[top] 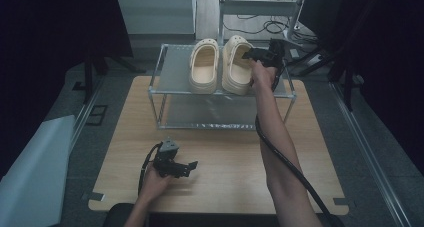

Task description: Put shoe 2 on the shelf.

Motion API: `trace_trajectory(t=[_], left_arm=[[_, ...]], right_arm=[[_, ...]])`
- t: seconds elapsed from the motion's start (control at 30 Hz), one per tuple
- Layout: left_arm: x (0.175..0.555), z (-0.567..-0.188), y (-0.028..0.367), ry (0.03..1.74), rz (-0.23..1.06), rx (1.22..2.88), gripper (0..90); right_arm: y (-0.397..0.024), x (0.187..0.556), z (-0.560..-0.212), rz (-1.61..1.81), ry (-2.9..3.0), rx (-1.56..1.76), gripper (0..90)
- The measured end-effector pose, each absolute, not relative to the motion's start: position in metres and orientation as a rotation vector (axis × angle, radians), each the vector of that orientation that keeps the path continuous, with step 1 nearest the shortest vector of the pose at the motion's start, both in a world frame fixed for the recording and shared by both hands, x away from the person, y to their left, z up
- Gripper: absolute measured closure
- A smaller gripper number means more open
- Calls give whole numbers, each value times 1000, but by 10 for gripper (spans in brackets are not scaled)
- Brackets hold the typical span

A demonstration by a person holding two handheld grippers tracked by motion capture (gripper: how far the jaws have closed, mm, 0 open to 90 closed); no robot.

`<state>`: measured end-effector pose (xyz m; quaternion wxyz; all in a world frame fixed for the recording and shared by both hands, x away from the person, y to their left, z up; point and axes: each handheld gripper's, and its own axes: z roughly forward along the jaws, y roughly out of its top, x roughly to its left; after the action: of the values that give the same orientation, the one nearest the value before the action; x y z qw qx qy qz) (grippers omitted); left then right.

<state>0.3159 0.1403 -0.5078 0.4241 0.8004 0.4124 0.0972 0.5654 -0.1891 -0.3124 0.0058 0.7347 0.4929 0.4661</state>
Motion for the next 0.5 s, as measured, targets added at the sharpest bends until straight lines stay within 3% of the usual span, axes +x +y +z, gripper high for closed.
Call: trace_trajectory(t=[0.1,0.27,0.5], left_arm=[[316,-508,140,1032,241,2002,0],[316,-508,139,1028,239,2010,0],[316,-508,140,1027,238,2008,0]], right_arm=[[-187,566,-313,1456,1547,2289,340],[-177,567,-317,1424,1607,2279,208],[-167,569,-318,1436,1633,2235,178]])
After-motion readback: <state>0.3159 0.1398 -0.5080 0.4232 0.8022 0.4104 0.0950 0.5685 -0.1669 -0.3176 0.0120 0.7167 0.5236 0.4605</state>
